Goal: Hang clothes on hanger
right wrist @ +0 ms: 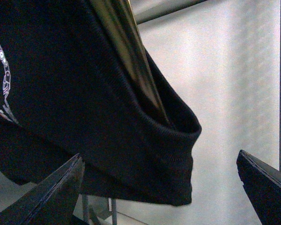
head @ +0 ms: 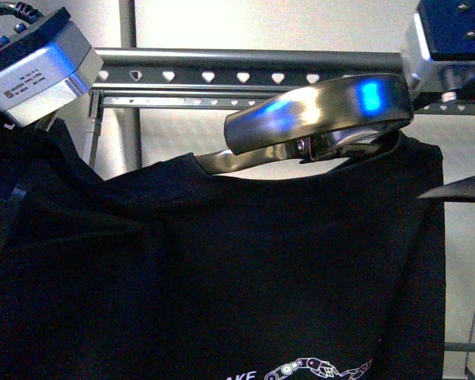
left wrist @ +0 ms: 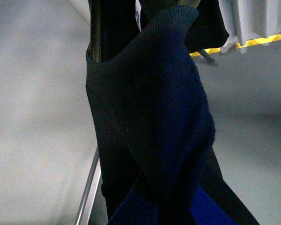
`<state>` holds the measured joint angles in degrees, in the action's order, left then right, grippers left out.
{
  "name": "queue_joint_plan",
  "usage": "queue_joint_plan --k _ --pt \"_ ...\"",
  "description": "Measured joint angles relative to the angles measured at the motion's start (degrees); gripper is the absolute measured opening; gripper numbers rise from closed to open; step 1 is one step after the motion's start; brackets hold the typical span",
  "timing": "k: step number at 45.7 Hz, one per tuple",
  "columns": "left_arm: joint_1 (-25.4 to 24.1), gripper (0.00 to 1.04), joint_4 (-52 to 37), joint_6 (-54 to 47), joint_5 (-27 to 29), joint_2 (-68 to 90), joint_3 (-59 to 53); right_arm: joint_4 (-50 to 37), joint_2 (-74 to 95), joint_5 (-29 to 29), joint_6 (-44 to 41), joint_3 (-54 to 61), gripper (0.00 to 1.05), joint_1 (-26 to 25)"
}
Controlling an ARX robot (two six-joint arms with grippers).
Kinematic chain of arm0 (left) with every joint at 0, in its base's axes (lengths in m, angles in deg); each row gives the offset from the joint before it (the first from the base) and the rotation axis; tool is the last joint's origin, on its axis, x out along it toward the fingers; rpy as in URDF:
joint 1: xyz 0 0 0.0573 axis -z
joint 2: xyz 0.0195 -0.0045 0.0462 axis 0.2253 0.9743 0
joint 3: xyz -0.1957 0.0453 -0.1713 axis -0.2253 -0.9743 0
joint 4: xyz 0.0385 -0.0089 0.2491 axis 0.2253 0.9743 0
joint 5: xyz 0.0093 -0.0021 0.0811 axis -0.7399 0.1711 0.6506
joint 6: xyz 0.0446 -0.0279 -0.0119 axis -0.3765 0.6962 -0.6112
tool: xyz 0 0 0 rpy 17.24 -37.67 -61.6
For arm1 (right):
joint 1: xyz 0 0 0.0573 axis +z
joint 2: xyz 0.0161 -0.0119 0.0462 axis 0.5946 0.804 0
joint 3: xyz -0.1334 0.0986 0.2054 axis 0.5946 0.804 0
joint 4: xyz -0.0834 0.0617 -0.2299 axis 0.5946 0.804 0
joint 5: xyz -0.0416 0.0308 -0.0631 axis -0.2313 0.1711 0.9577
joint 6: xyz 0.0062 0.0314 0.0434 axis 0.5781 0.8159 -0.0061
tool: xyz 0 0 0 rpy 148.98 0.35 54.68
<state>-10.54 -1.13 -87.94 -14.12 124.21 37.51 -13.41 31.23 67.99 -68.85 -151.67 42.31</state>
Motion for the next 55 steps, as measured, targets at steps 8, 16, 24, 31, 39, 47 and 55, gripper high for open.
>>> queue_joint_plan --k 8,16,24,31,39,47,55 --pt "0.00 0.04 0.00 0.00 -0.02 0.00 0.00 -1.60 6.99 2.19 2.34 -4.83 0.96 1.97" --pt "0.00 0.04 0.00 0.00 0.04 0.00 0.00 -3.76 12.13 4.20 3.39 -7.82 0.70 2.84" --pt "0.00 0.04 0.00 0.00 0.46 0.00 0.00 -5.07 13.51 3.56 5.20 -8.07 0.45 2.91" --pt "0.00 0.22 -0.22 0.00 -0.66 -0.04 0.02 -6.03 12.85 1.62 4.46 -5.57 0.17 1.05" --pt "0.00 0.53 -0.35 0.00 -0.70 -0.07 0.04 -7.93 12.33 -0.79 3.02 1.25 0.12 -2.49" --pt "0.00 0.85 -0.35 0.00 -0.94 -0.09 0.02 -12.11 12.09 -1.55 6.88 8.76 0.10 -7.02" --pt "0.00 0.99 -0.35 -0.02 -0.94 -0.09 0.02 -16.41 11.74 -4.35 13.05 14.05 0.10 -10.45"
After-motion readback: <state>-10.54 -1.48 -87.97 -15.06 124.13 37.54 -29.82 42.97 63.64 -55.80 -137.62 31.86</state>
